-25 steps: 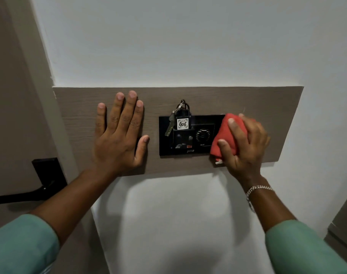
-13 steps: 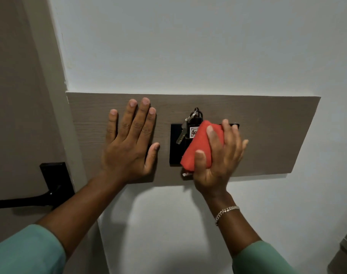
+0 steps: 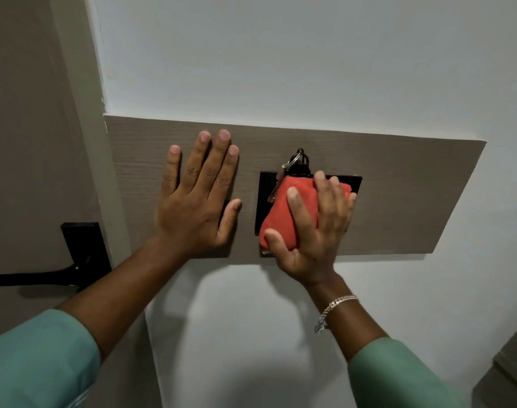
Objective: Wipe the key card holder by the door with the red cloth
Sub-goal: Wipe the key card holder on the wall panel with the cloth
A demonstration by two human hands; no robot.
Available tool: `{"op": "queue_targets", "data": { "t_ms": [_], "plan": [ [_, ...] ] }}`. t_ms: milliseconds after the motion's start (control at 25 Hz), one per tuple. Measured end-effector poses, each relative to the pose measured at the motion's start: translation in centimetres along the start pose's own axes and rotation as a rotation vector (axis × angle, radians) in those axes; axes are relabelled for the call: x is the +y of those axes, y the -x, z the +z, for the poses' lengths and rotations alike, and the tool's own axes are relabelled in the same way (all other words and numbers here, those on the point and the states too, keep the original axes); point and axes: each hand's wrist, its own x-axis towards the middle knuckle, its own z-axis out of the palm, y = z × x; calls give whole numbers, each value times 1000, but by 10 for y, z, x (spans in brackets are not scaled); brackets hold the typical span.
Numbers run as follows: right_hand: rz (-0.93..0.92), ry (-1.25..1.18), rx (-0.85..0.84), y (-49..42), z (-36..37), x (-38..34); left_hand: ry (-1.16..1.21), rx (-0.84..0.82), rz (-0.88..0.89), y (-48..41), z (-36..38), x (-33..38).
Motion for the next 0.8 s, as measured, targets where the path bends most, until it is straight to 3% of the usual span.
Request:
{"op": "queue_targets", "data": {
  "t_ms": [120,280,400,520,680,800],
  "plan": [
    [-200,47,-90,1,-18,42,-2,-22,-4,0,-2,2],
    [-107,76,-182,-6,-31,47,77,-57,-72,-6,-19,10],
    [-36,11,-238,-4,-39,46,277,50,-101,-15,-36,45],
    [8,-20,-298,-1,-43,44,291,26,-89,-26,-43,93],
    [107,-11,-375,-6,-56,49,299,-80,-238,-41,-46,132],
    [188,-33,-473,-12,-72,60,318,-45,-255,-53,-52,151]
  ]
}}
